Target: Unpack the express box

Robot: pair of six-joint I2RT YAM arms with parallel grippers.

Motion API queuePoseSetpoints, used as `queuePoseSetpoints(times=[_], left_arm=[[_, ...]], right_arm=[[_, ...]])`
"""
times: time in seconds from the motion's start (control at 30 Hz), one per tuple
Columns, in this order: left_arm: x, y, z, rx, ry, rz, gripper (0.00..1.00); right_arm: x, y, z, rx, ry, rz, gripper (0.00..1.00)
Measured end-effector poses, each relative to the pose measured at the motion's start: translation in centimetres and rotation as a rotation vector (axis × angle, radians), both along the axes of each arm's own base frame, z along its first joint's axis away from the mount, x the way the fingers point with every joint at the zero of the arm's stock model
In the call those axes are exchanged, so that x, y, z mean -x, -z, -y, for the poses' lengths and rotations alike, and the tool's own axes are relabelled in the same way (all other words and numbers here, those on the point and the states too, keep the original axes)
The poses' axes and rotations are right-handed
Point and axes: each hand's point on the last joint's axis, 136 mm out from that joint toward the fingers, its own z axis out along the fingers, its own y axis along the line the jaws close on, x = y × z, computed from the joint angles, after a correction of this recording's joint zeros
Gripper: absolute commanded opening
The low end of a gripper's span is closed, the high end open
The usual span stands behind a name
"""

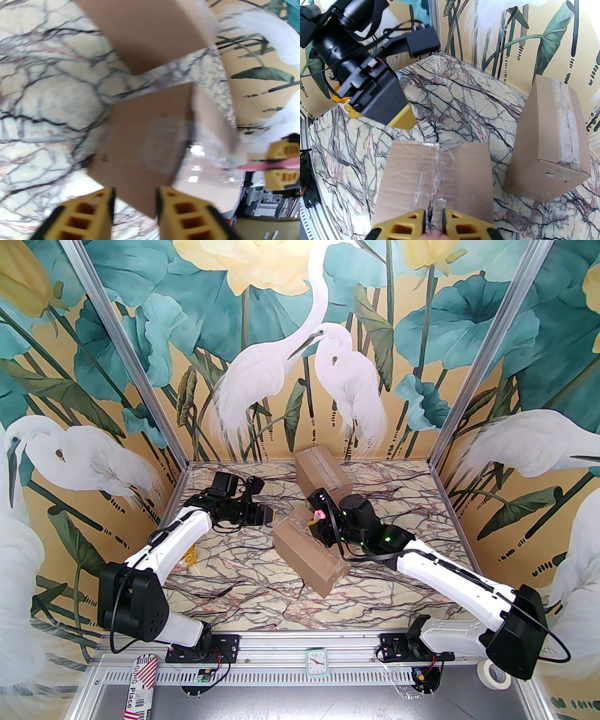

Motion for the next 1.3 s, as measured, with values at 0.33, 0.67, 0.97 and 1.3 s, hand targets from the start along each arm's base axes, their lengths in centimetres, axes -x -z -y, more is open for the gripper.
queuePoseSetpoints(times=[0.33, 0.67, 0.97, 1.3], left_arm=[[0.1, 2.0, 2.0, 0.025, 0.109, -0.048, 0.53], [0.1, 2.6, 2.7, 0.039, 0.137, -0.058, 0.36], [-0.2, 2.4, 2.7, 0.043, 0.138, -0.041, 0.29], [-0.3, 2.3, 2.8, 0.044, 0.138, -0.034, 0.25]], right_arm=[[-0.4, -0.1, -0.6, -0.004, -0.008, -0.002, 0.00], [-1.6, -1.8, -1.1, -0.029, 0.023, 0.026, 0.00], [-1.8, -1.8, -0.5, -0.027, 0.067, 0.026, 0.00], [-0.5, 0.5, 0.6, -0.014, 0.083, -0.025, 0.00]])
